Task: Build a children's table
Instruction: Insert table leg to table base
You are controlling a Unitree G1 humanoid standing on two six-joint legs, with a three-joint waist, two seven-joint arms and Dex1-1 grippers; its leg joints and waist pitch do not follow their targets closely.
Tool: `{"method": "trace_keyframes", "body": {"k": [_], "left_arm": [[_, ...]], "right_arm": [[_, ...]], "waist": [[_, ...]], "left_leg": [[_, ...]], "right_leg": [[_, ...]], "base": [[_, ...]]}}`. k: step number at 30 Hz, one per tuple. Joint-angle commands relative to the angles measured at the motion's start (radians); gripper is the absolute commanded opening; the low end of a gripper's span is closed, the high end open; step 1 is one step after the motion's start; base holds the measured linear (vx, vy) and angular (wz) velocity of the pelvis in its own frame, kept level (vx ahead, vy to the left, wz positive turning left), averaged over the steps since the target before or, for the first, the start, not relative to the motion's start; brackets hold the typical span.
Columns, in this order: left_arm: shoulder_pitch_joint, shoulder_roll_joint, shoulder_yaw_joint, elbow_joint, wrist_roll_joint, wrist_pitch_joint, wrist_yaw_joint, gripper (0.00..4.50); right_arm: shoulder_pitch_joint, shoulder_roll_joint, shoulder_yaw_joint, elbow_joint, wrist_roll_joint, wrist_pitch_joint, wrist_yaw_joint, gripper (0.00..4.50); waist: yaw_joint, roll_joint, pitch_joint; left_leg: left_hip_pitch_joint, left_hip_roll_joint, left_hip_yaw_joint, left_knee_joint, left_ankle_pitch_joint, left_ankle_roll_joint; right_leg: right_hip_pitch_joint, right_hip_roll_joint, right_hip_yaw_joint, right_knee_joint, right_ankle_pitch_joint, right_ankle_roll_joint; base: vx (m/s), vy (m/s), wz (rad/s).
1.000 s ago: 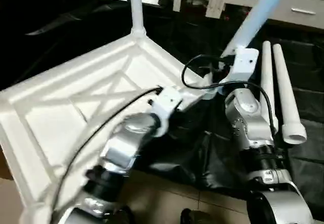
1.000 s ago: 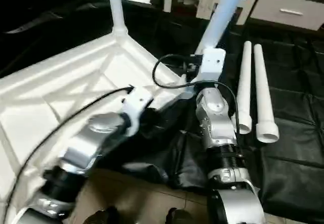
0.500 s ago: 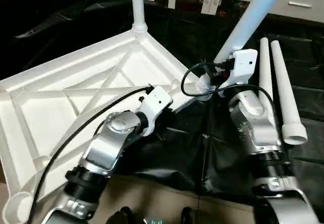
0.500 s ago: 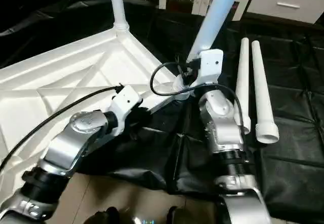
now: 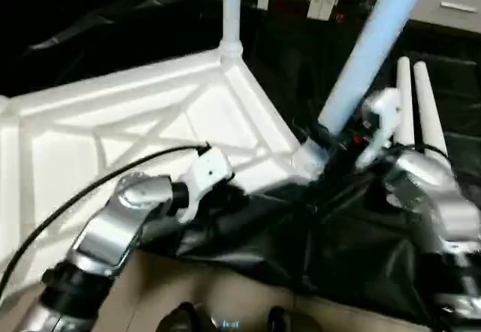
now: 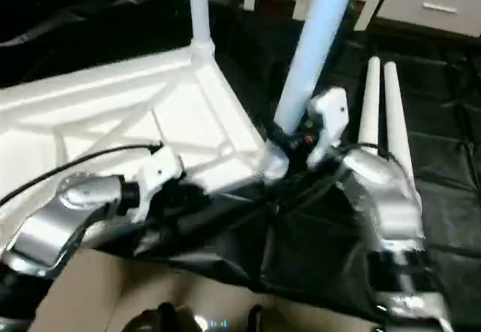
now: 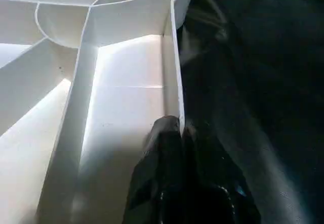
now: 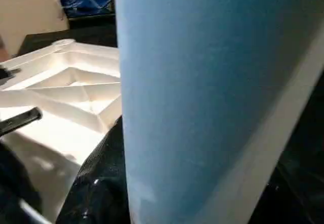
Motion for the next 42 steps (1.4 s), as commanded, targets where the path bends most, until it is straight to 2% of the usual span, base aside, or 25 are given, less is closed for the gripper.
{"method": "trace_keyframes", "body": {"k": [1, 4, 7, 11, 15, 16, 18, 21, 24, 25, 27, 28, 29, 33, 35, 38, 42], "left_arm": [[0.010, -0.015, -0.097, -0.034, -0.043, -0.017, -0.097, 0.00], [0.009, -0.022, -0.090, -0.021, -0.032, -0.029, -0.075, 0.00], [0.010, -0.022, -0.089, -0.018, -0.030, -0.032, -0.075, 0.00], [0.008, -0.030, -0.090, -0.013, -0.028, -0.031, -0.051, 0.00], [-0.001, -0.044, -0.083, 0.005, -0.017, -0.037, -0.022, 0.00], [-0.003, -0.046, -0.081, 0.008, -0.016, -0.039, -0.018, 0.00], [-0.004, -0.047, -0.081, 0.009, -0.016, -0.038, -0.016, 0.00], [-0.003, -0.048, -0.082, 0.007, -0.018, -0.035, -0.017, 0.00], [0.000, -0.051, -0.084, 0.003, -0.019, -0.033, -0.020, 0.00], [0.000, -0.051, -0.085, 0.003, -0.020, -0.033, -0.022, 0.00], [0.001, -0.050, -0.085, 0.003, -0.023, -0.033, -0.026, 0.00], [0.000, -0.048, -0.084, 0.004, -0.024, -0.035, -0.029, 0.00], [0.000, -0.048, -0.084, 0.005, -0.024, -0.035, -0.030, 0.00], [-0.002, -0.049, -0.083, 0.006, -0.026, -0.036, -0.030, 0.00], [-0.002, -0.050, -0.083, 0.007, -0.026, -0.036, -0.030, 0.00], [0.000, -0.050, -0.084, 0.006, -0.025, -0.037, -0.029, 0.00], [0.000, -0.052, -0.084, 0.007, -0.025, -0.039, -0.026, 0.00]], "right_arm": [[0.092, -0.010, 0.100, 0.090, -0.070, 0.085, 0.014, 1.79], [0.120, -0.016, 0.101, 0.065, -0.067, 0.078, 0.010, 1.79], [0.142, -0.021, 0.115, 0.043, -0.073, 0.073, 0.014, 1.79], [0.185, -0.023, 0.159, 0.014, -0.131, 0.018, 0.010, 1.79], [0.218, -0.009, 0.171, 0.008, -0.145, -0.012, -0.009, 1.79], [0.227, -0.011, 0.180, 0.009, -0.160, -0.035, -0.012, 1.79], [0.236, -0.010, 0.186, 0.010, -0.168, -0.048, -0.016, 1.79], [0.257, 0.007, 0.176, 0.018, -0.161, -0.060, -0.032, 1.79], [0.276, 0.030, 0.146, 0.034, -0.147, -0.058, -0.050, 1.79], [0.278, 0.036, 0.134, 0.035, -0.137, -0.053, -0.055, 1.79], [0.277, 0.049, 0.101, 0.040, -0.106, -0.032, -0.068, 1.79], [0.270, 0.063, 0.063, 0.051, -0.073, -0.010, -0.086, 1.79], [0.266, 0.068, 0.047, 0.060, -0.061, -0.002, -0.094, 1.79], [0.262, 0.069, 0.017, 0.085, -0.041, 0.014, -0.107, 1.79], [0.265, 0.065, 0.014, 0.087, -0.038, 0.020, -0.106, 1.79], [0.292, 0.036, 0.041, 0.077, -0.063, 0.016, -0.071, 1.79], [0.302, 0.034, 0.040, 0.067, -0.063, 0.014, -0.066, 1.79]], "waist": [[-0.001, 0.008, -0.027], [0.003, 0.009, -0.024], [0.006, 0.011, -0.027], [0.014, 0.007, -0.025], [0.018, 0.006, -0.021], [0.020, 0.007, -0.020], [0.019, 0.006, -0.019], [0.020, 0.007, -0.021], [0.020, 0.007, -0.023], [0.020, 0.009, -0.024], [0.020, 0.009, -0.023], [0.021, 0.011, -0.026], [0.020, 0.010, -0.026], [0.021, 0.011, -0.026], [0.022, 0.011, -0.027], [0.024, 0.010, -0.029], [0.026, 0.009, -0.028]], "left_leg": [[0.022, 0.038, 0.001, -0.047, -0.091, 0.101], [0.025, 0.040, 0.000, -0.051, -0.129, 0.073], [0.026, 0.039, 0.001, -0.049, -0.113, 0.066], [0.026, 0.038, 0.003, -0.048, -0.102, 0.069], [0.029, 0.040, 0.002, -0.053, -0.154, 0.049], [0.030, 0.041, 0.001, -0.057, -0.190, 0.035], [0.029, 0.041, -0.001, -0.060, -0.210, 0.026], [0.030, 0.041, -0.001, -0.060, -0.210, 0.021], [0.028, 0.039, -0.001, -0.059, -0.194, 0.023], [0.029, 0.039, -0.001, -0.059, -0.195, 0.022], [0.029, 0.040, -0.001, -0.060, -0.205, 0.024], [0.030, 0.041, -0.002, -0.061, -0.211, 0.023], [0.029, 0.040, -0.001, -0.060, -0.211, 0.023], [0.029, 0.040, -0.001, -0.059, -0.203, 0.022], [0.030, 0.040, -0.001, -0.059, -0.192, 0.021], [0.031, 0.039, 0.000, -0.057, -0.176, 0.024], [0.030, 0.039, 0.000, -0.057, -0.184, 0.025]], "right_leg": [[0.030, -0.048, 0.036, -0.042, 0.119, -0.281], [0.028, -0.049, 0.037, -0.048, 0.038, -0.271], [0.029, -0.048, 0.038, -0.046, 0.048, -0.265], [0.030, -0.048, 0.038, -0.045, 0.077, -0.261], [0.027, -0.050, 0.040, -0.053, -0.014, -0.245], [0.025, -0.051, 0.041, -0.057, -0.067, -0.234], [0.024, -0.050, 0.041, -0.059, -0.093, -0.226], [0.023, -0.050, 0.043, -0.059, -0.084, -0.218], [0.025, -0.047, 0.041, -0.055, -0.034, -0.221], [0.026, -0.048, 0.041, -0.055, -0.031, -0.223], [0.025, -0.048, 0.041, -0.056, -0.039, -0.223], [0.025, -0.049, 0.042, -0.056, -0.043, -0.227], [0.026, -0.049, 0.042, -0.056, -0.040, -0.229], [0.026, -0.048, 0.041, -0.054, -0.027, -0.233], [0.027, -0.047, 0.040, -0.053, -0.015, -0.233], [0.028, -0.046, 0.040, -0.052, 0.014, -0.233], [0.029, -0.048, 0.040, -0.053, -0.004, -0.231]], "base": [[0.000, 0.000, 0.00], [0.000, 0.000, 0.00], [0.000, 0.000, 0.00], [0.000, 0.000, 0.00], [0.000, 0.000, 0.00], [0.000, 0.000, 0.00], [0.000, 0.000, 0.00], [0.000, 0.000, 0.00], [0.000, 0.000, 0.00], [0.000, 0.000, 0.00], [0.000, 0.000, 0.00], [0.000, 0.000, 0.00], [0.000, 0.000, 0.00], [0.000, 0.000, 0.00], [0.000, 0.000, 0.00], [0.000, 0.000, 0.00], [0.000, 0.000, 0.00]]}}
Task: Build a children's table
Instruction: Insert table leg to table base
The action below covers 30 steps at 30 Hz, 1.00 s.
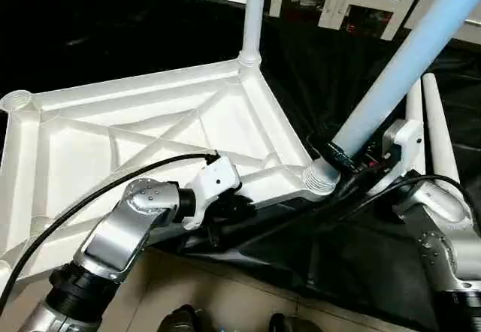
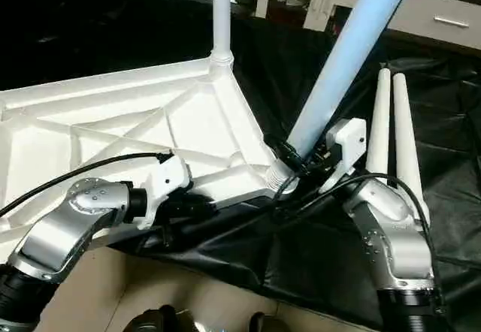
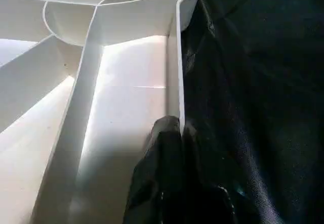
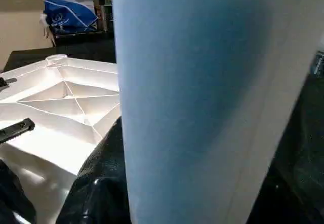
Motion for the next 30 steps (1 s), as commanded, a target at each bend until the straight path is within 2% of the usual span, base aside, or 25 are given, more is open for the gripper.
{"method": "trace_keyframes", "body": {"k": [1, 2, 3, 4, 6, 7, 9, 13, 14, 16, 17, 18, 22, 24, 25, 27, 30], "left_arm": [[0.003, -0.029, -0.043, -0.010, -0.033, -0.031, -0.027, 0.00], [0.003, -0.029, -0.043, -0.010, -0.033, -0.031, -0.027, 0.00], [0.000, -0.035, -0.036, -0.005, -0.030, -0.036, -0.016, 0.00], [-0.001, -0.036, -0.035, -0.003, -0.029, -0.037, -0.014, 0.00], [-0.002, -0.036, -0.034, -0.003, -0.030, -0.037, -0.013, 0.00], [-0.002, -0.036, -0.034, -0.003, -0.031, -0.037, -0.012, 0.00], [-0.002, -0.037, -0.034, -0.003, -0.032, -0.036, -0.013, 0.00], [-0.003, -0.035, -0.035, -0.003, -0.035, -0.034, -0.017, 0.00], [-0.002, -0.032, -0.036, -0.005, -0.036, -0.034, -0.021, 0.00], [-0.002, -0.030, -0.036, -0.005, -0.036, -0.034, -0.023, 0.00], [-0.002, -0.028, -0.037, -0.005, -0.037, -0.035, -0.026, 0.00], [-0.002, -0.028, -0.037, -0.005, -0.037, -0.035, -0.026, 0.00], [-0.004, -0.024, -0.037, -0.001, -0.034, -0.043, -0.027, 0.00], [-0.004, -0.024, -0.038, -0.001, -0.034, -0.043, -0.027, 0.00], [-0.005, -0.025, -0.039, 0.001, -0.031, -0.045, -0.024, 0.00], [-0.005, -0.026, -0.040, 0.002, -0.029, -0.046, -0.021, 0.00], [-0.005, -0.026, -0.042, 0.002, -0.028, -0.047, -0.018, 0.00]], "right_arm": [[0.133, 0.000, 0.049, 0.146, -0.059, 0.095, -0.007, 1.79], [0.133, 0.000, 0.049, 0.146, -0.059, 0.095, -0.007, 1.79], [0.122, 0.030, -0.027, 0.149, -0.013, 0.038, -0.046, 1.79], [0.119, 0.038, -0.046, 0.149, 0.002, 0.029, -0.054, 1.79], [0.118, 0.043, -0.069, 0.146, 0.024, 0.024, -0.057, 1.79], [0.121, 0.046, -0.087, 0.140, 0.050, 0.036, -0.055, 1.79], [0.126, 0.047, -0.104, 0.133, 0.078, 0.058, -0.053, 1.79], [0.135, 0.037, -0.123, 0.125, 0.127, 0.135, -0.045, 1.79], [0.139, 0.018, -0.112, 0.120, 0.126, 0.160, -0.027, 1.79], [0.142, 0.003, -0.101, 0.117, 0.122, 0.173, -0.010, 1.79], [0.147, -0.017, -0.082, 0.113, 0.105, 0.171, 0.013, 1.79], [0.147, -0.017, -0.082, 0.113, 0.105, 0.171, 0.013, 1.79], [0.172, -0.119, 0.037, 0.083, 0.005, 0.119, 0.121, 1.79], [0.174, -0.125, 0.045, 0.081, -0.002, 0.115, 0.127, 1.79], [0.175, -0.143, 0.080, 0.073, -0.032, 0.095, 0.153, 1.79], [0.174, -0.148, 0.098, 0.067, -0.046, 0.085, 0.163, 1.79], [0.168, -0.149, 0.121, 0.057, -0.046, 0.086, 0.174, 1.79]], "waist": [[-0.008, 0.011, -0.023], [-0.007, 0.012, -0.024], [-0.006, 0.012, -0.023], [-0.004, 0.011, -0.023], [-0.005, 0.006, -0.023], [-0.004, 0.010, -0.021], [-0.003, 0.010, -0.021], [-0.002, 0.011, -0.020], [-0.001, 0.011, -0.020], [0.000, 0.010, -0.020], [0.003, 0.013, -0.019], [0.004, 0.011, -0.019], [0.007, 0.009, -0.021], [0.007, 0.009, -0.020], [0.007, 0.005, -0.021], [0.007, 0.005, -0.021], [0.007, 0.005, -0.021]], "left_leg": [[0.017, 0.039, -0.004, -0.059, -0.185, 0.032], [0.017, 0.039, -0.004, -0.059, -0.188, 0.031], [0.019, 0.041, -0.003, -0.059, -0.192, 0.031], [0.021, 0.041, -0.002, -0.058, -0.195, 0.034], [0.012, 0.038, -0.004, -0.059, -0.182, 0.042], [0.013, 0.038, -0.003, -0.059, -0.181, 0.050], [0.015, 0.038, -0.001, -0.058, -0.183, 0.056], [0.014, 0.037, 0.001, -0.056, -0.151, 0.068], [0.014, 0.037, 0.002, -0.055, -0.142, 0.071], [0.014, 0.036, 0.005, -0.054, -0.143, 0.073], [0.015, 0.037, 0.005, -0.054, -0.143, 0.073], [0.017, 0.037, 0.007, -0.052, -0.137, 0.076], [0.016, 0.036, 0.011, -0.047, -0.101, 0.095], [0.015, 0.037, 0.010, -0.048, -0.110, 0.098], [0.015, 0.037, 0.011, -0.048, -0.116, 0.100], [0.015, 0.038, 0.010, -0.048, -0.122, 0.102], [0.014, 0.039, 0.009, -0.048, -0.126, 0.107]], "right_leg": [[0.016, -0.048, 0.038, -0.058, -0.011, -0.226], [0.016, -0.048, 0.038, -0.058, -0.018, -0.226], [0.013, -0.049, 0.040, -0.059, -0.022, -0.225], [0.011, -0.048, 0.040, -0.059, -0.018, -0.227], [0.017, -0.047, 0.038, -0.057, -0.020, -0.222], [0.014, -0.048, 0.040, -0.058, -0.030, -0.220], [0.012, -0.049, 0.041, -0.060, -0.050, -0.217], [0.012, -0.048, 0.040, -0.058, -0.029, -0.216], [0.013, -0.047, 0.039, -0.058, -0.024, -0.215], [0.012, -0.048, 0.040, -0.059, -0.030, -0.213], [0.011, -0.049, 0.040, -0.059, -0.032, -0.212], [0.011, -0.047, 0.040, -0.058, -0.024, -0.210], [0.013, -0.048, 0.039, -0.053, 0.022, -0.213], [0.013, -0.050, 0.038, -0.054, 0.010, -0.215], [0.013, -0.051, 0.038, -0.055, 0.001, -0.217], [0.013, -0.051, 0.038, -0.055, -0.020, -0.218], [0.013, -0.052, 0.038, -0.057, -0.035, -0.222]], "base": [[0.000, 0.000, 0.00], [0.000, 0.000, 0.00], [0.000, 0.000, 0.00], [0.000, 0.000, 0.00], [0.000, 0.000, 0.00], [0.000, 0.000, 0.00], [0.000, 0.000, 0.00], [0.000, 0.000, 0.00], [0.000, 0.000, 0.00], [0.000, 0.000, 0.00], [0.000, 0.000, 0.00], [0.000, 0.000, 0.00], [0.000, 0.000, 0.00], [0.000, 0.000, 0.00], [0.000, 0.000, 0.00], [0.000, 0.000, 0.00], [0.000, 0.000, 0.00]]}}
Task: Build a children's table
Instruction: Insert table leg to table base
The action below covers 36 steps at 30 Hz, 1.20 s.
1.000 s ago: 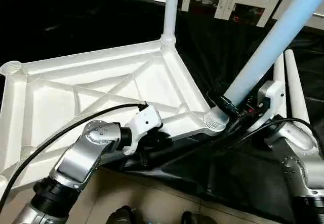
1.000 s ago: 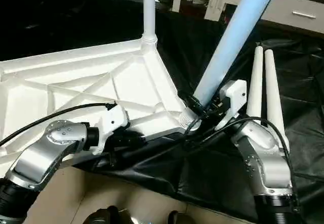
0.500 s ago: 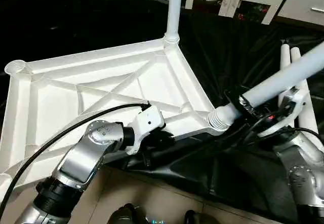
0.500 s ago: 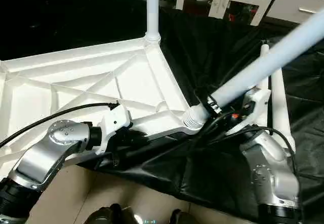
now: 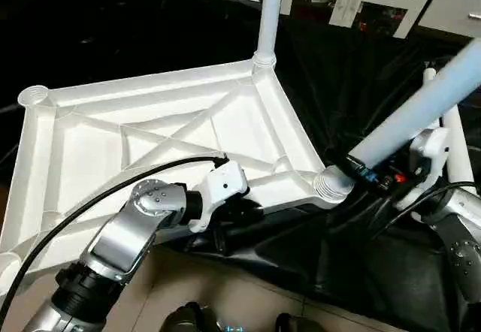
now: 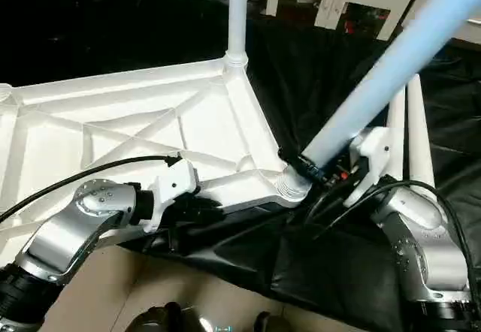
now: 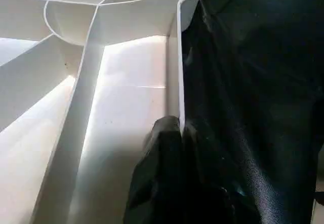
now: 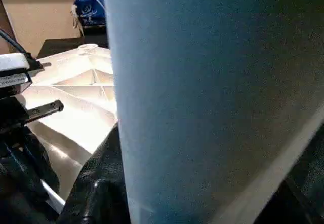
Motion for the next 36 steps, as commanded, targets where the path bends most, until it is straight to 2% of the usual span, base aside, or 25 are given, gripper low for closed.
{"method": "trace_keyframes", "body": {"k": [1, 4, 11, 14, 15, 16, 17, 19, 21, 22, 23, 27, 30, 32, 36], "left_arm": [[0.003, -0.013, -0.022, 0.002, -0.024, -0.023, -0.007, 0.00], [0.003, -0.012, -0.028, 0.001, -0.019, -0.022, -0.012, 0.00], [0.000, -0.013, -0.036, 0.004, -0.019, -0.024, -0.018, 0.00], [-0.001, -0.014, -0.041, 0.006, -0.018, -0.026, -0.020, 0.00], [-0.001, -0.014, -0.041, 0.006, -0.018, -0.026, -0.020, 0.00], [-0.002, -0.014, -0.042, 0.006, -0.017, -0.026, -0.020, 0.00], [-0.002, -0.014, -0.042, 0.006, -0.016, -0.026, -0.019, 0.00], [-0.001, -0.014, -0.042, 0.006, -0.015, -0.026, -0.017, 0.00], [-0.001, -0.013, -0.041, 0.005, -0.015, -0.025, -0.016, 0.00], [0.000, -0.012, -0.040, 0.004, -0.015, -0.025, -0.016, 0.00], [0.001, -0.011, -0.040, 0.004, -0.016, -0.025, -0.016, 0.00], [0.002, -0.010, -0.038, 0.003, -0.016, -0.024, -0.017, 0.00], [0.003, -0.010, -0.038, 0.002, -0.018, -0.023, -0.017, 0.00], [0.003, -0.010, -0.036, 0.001, -0.019, -0.022, -0.015, 0.00], [0.004, -0.009, -0.034, 0.001, -0.020, -0.022, -0.014, 0.00]], "right_arm": [[0.100, -0.020, 0.162, 0.093, -0.122, 0.086, 0.055, 1.79], [0.089, -0.028, 0.200, 0.096, -0.133, 0.083, 0.073, 1.79], [0.053, -0.026, 0.243, 0.139, -0.161, 0.095, 0.098, 1.79], [0.011, -0.023, 0.297, 0.156, -0.187, 0.107, 0.125, 1.79], [0.007, -0.022, 0.303, 0.157, -0.189, 0.110, 0.128, 1.79], [-0.003, -0.022, 0.316, 0.158, -0.192, 0.112, 0.134, 1.79], [-0.017, -0.018, 0.324, 0.161, -0.191, 0.114, 0.137, 1.79], [-0.039, -0.009, 0.333, 0.170, -0.198, 0.105, 0.134, 1.79], [-0.055, -0.002, 0.333, 0.179, -0.199, 0.104, 0.135, 1.79], [-0.064, 0.001, 0.334, 0.190, -0.202, 0.094, 0.136, 1.79], [-0.069, 0.002, 0.335, 0.197, -0.205, 0.087, 0.137, 1.79], [-0.086, 0.017, 0.325, 0.217, -0.204, 0.081, 0.127, 1.79], [-0.107, 0.057, 0.276, 0.259, -0.196, 0.085, 0.082, 1.79], [-0.105, 0.077, 0.221, 0.290, -0.173, 0.084, 0.049, 1.79], [-0.093, 0.082, 0.181, 0.304, -0.157, 0.077, 0.024, 1.79]], "waist": [[-0.010, -0.005, -0.025], [-0.010, -0.003, -0.024], [-0.014, 0.001, -0.024], [-0.022, -0.003, -0.020], [-0.027, -0.002, -0.017], [-0.026, 0.002, -0.016], [-0.027, 0.000, -0.016], [-0.026, -0.001, -0.021], [-0.027, -0.001, -0.024], [-0.029, -0.005, -0.026], [-0.029, -0.003, -0.026], [-0.027, -0.005, -0.024], [-0.028, -0.006, -0.025], [-0.027, -0.006, -0.026], [-0.027, -0.005, -0.024]], "left_leg": [[0.016, 0.040, -0.013, -0.048, -0.121, 0.104], [0.016, 0.040, -0.013, -0.048, -0.118, 0.105], [0.014, 0.040, -0.014, -0.049, -0.127, 0.104], [0.011, 0.038, -0.015, -0.052, -0.156, 0.094], [0.012, 0.040, -0.017, -0.057, -0.197, 0.077], [0.020, 0.043, -0.015, -0.058, -0.225, 0.063], [0.022, 0.044, -0.014, -0.059, -0.234, 0.057], [0.022, 0.045, -0.015, -0.059, -0.217, 0.045], [0.021, 0.045, -0.017, -0.058, -0.189, 0.049], [0.019, 0.043, -0.016, -0.055, -0.172, 0.056], [0.019, 0.043, -0.016, -0.055, -0.171, 0.058], [0.018, 0.044, -0.014, -0.057, -0.199, 0.059], [0.018, 0.044, -0.015, -0.058, -0.196, 0.056], [0.020, 0.045, -0.014, -0.058, -0.195, 0.055], [0.020, 0.045, -0.014, -0.059, -0.198, 0.052]], "right_leg": [[0.016, -0.040, 0.034, -0.059, -0.028, -0.231], [0.016, -0.040, 0.034, -0.058, -0.019, -0.234], [0.017, -0.039, 0.032, -0.057, -0.017, -0.243], [0.018, -0.040, 0.031, -0.062, -0.064, -0.241], [0.015, -0.041, 0.032, -0.069, -0.142, -0.225], [0.009, -0.044, 0.036, -0.074, -0.185, -0.218], [0.008, -0.044, 0.037, -0.076, -0.195, -0.215], [0.009, -0.042, 0.036, -0.071, -0.145, -0.218], [0.013, -0.038, 0.034, -0.063, -0.073, -0.227], [0.014, -0.037, 0.032, -0.059, -0.031, -0.234], [0.015, -0.038, 0.032, -0.058, -0.024, -0.238], [0.015, -0.042, 0.033, -0.063, -0.071, -0.242], [0.014, -0.042, 0.033, -0.062, -0.070, -0.244], [0.014, -0.042, 0.034, -0.062, -0.069, -0.245], [0.013, -0.041, 0.034, -0.063, -0.071, -0.240]], "base": [[0.000, 0.000, 0.00], [0.000, 0.000, 0.00], [0.000, 0.000, 0.00], [0.000, 0.000, 0.00], [0.000, 0.000, 0.00], [0.000, 0.000, 0.00], [0.000, 0.000, 0.00], [0.000, 0.000, 0.00], [0.000, 0.000, 0.00], [0.000, 0.000, 0.00], [0.000, 0.000, 0.00], [0.000, 0.000, 0.00], [0.000, 0.000, 0.00], [0.000, 0.000, 0.00], [0.000, 0.000, 0.00]]}}
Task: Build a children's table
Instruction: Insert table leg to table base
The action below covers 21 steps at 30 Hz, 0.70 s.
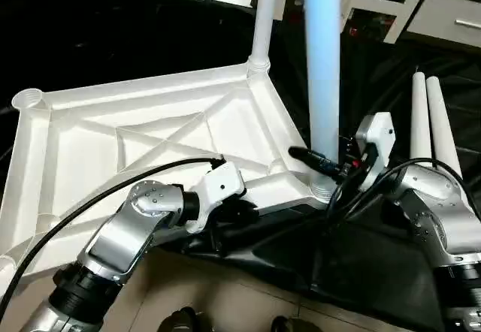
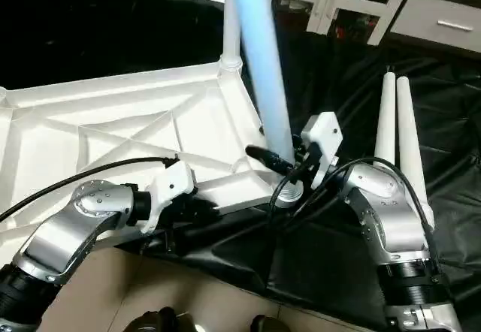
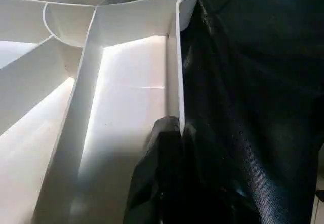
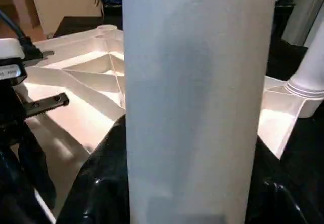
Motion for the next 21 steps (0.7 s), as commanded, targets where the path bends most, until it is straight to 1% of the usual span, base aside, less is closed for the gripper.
{"method": "trace_keyframes", "body": {"k": [1, 3, 4, 5, 6, 7, 11, 14, 15, 19, 21], "left_arm": [[0.000, -0.020, -0.028, -0.009, -0.024, -0.019, -0.013, 0.00], [0.001, -0.019, -0.026, -0.009, -0.025, -0.020, -0.012, 0.00], [0.002, -0.019, -0.025, -0.009, -0.025, -0.020, -0.012, 0.00], [0.002, -0.019, -0.025, -0.008, -0.025, -0.021, -0.012, 0.00], [0.002, -0.019, -0.024, -0.007, -0.025, -0.022, -0.011, 0.00], [0.002, -0.019, -0.024, -0.007, -0.025, -0.022, -0.011, 0.00], [0.001, -0.021, -0.024, -0.002, -0.023, -0.026, -0.007, 0.00], [0.000, -0.024, -0.024, -0.002, -0.023, -0.026, -0.004, 0.00], [0.000, -0.024, -0.024, -0.002, -0.024, -0.027, -0.003, 0.00], [0.000, -0.025, -0.022, -0.001, -0.024, -0.028, -0.002, 0.00], [0.000, -0.026, -0.021, 0.000, -0.025, -0.027, -0.001, 0.00]], "right_arm": [[0.106, 0.017, 0.038, 0.147, -0.026, 0.076, -0.028, 1.79], [0.120, 0.018, 0.007, 0.152, -0.015, 0.069, -0.045, 1.79], [0.126, 0.019, -0.006, 0.154, -0.012, 0.066, -0.049, 1.79], [0.135, 0.019, -0.018, 0.148, -0.007, 0.065, -0.052, 1.79], [0.146, 0.022, -0.035, 0.140, 0.001, 0.067, -0.056, 1.79], [0.146, 0.022, -0.035, 0.140, 0.001, 0.067, -0.056, 1.79], [0.192, 0.021, -0.080, 0.109, 0.022, 0.059, -0.077, 1.79], [0.215, 0.023, -0.094, 0.092, 0.031, 0.055, -0.086, 1.79], [0.230, 0.023, -0.100, 0.079, 0.035, 0.052, -0.089, 1.79], [0.276, 0.032, -0.110, 0.046, 0.046, 0.043, -0.102, 1.79], [0.286, 0.038, -0.113, 0.039, 0.048, 0.039, -0.107, 1.79]], "waist": [[-0.005, 0.007, -0.015], [-0.004, 0.005, -0.014], [-0.003, 0.007, -0.014], [-0.003, 0.007, -0.015], [-0.003, 0.007, -0.014], [-0.002, 0.006, -0.015], [0.003, 0.008, -0.016], [0.006, 0.008, -0.016], [0.011, 0.008, -0.017], [0.015, 0.008, -0.019], [0.016, 0.008, -0.019]], "left_leg": [[0.017, 0.044, -0.013, -0.060, -0.204, 0.051], [0.015, 0.043, -0.014, -0.061, -0.206, 0.049], [0.016, 0.044, -0.014, -0.062, -0.214, 0.048], [0.016, 0.044, -0.015, -0.062, -0.212, 0.047], [0.016, 0.044, -0.015, -0.063, -0.215, 0.046], [0.015, 0.044, -0.015, -0.063, -0.215, 0.044], [0.016, 0.044, -0.014, -0.062, -0.205, 0.047], [0.016, 0.043, -0.013, -0.060, -0.187, 0.051], [0.021, 0.043, -0.009, -0.057, -0.171, 0.056], [0.021, 0.042, -0.009, -0.055, -0.145, 0.066], [0.020, 0.042, -0.009, -0.054, -0.143, 0.069]], "right_leg": [[0.005, -0.041, 0.039, -0.065, -0.073, -0.239], [0.006, -0.040, 0.038, -0.065, -0.079, -0.233], [0.005, -0.041, 0.039, -0.067, -0.089, -0.231], [0.006, -0.041, 0.038, -0.067, -0.089, -0.230], [0.005, -0.041, 0.038, -0.067, -0.093, -0.228], [0.005, -0.041, 0.038, -0.067, -0.092, -0.227], [0.005, -0.040, 0.039, -0.067, -0.076, -0.221], [0.005, -0.040, 0.039, -0.066, -0.056, -0.221], [0.003, -0.038, 0.040, -0.064, -0.024, -0.222], [0.006, -0.036, 0.039, -0.059, 0.024, -0.227], [0.007, -0.036, 0.039, -0.058, 0.030, -0.228]], "base": [[0.000, 0.000, 0.00], [0.000, 0.000, 0.00], [0.000, 0.000, 0.00], [0.000, 0.000, 0.00], [0.000, 0.000, 0.00], [0.000, 0.000, 0.00], [0.000, 0.000, 0.00], [0.000, 0.000, 0.00], [0.000, 0.000, 0.00], [0.000, 0.000, 0.00], [0.000, 0.000, 0.00]]}}
